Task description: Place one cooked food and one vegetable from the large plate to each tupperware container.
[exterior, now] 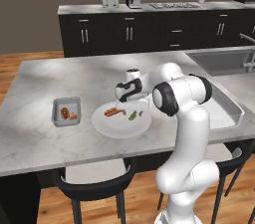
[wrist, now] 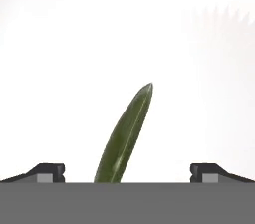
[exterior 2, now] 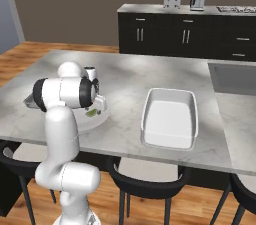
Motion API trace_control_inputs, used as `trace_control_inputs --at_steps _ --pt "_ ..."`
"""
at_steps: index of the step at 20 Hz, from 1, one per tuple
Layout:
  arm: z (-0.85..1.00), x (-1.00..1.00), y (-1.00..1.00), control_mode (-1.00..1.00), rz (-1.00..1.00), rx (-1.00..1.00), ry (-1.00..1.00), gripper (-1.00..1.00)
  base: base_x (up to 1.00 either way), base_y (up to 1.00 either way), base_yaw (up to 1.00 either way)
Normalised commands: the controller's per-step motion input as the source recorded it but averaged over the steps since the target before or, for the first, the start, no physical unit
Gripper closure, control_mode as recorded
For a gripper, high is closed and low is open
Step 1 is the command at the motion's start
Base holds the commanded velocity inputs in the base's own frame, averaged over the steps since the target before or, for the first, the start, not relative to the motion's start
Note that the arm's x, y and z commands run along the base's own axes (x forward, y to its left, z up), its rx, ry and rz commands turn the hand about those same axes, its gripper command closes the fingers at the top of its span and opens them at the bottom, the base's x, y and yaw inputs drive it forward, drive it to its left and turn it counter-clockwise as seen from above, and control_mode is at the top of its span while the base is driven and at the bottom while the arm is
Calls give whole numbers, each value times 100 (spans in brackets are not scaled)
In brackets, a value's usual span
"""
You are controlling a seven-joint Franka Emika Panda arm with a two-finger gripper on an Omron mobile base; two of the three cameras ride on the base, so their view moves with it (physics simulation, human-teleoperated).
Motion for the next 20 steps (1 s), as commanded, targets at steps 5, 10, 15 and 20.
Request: trace_control_inputs --at_steps 5,10,15,20 --pt "-19 -27 0 -100 0 0 -4 -100 0 0 0" --pt "-12 -15 0 -100 0 0 -8 -100 0 0 0" --pt "0 -9 1 -100 0 0 -2 100 0 0 0" --pt "1 -2 10 -100 0 0 -1 100 0 0 0"
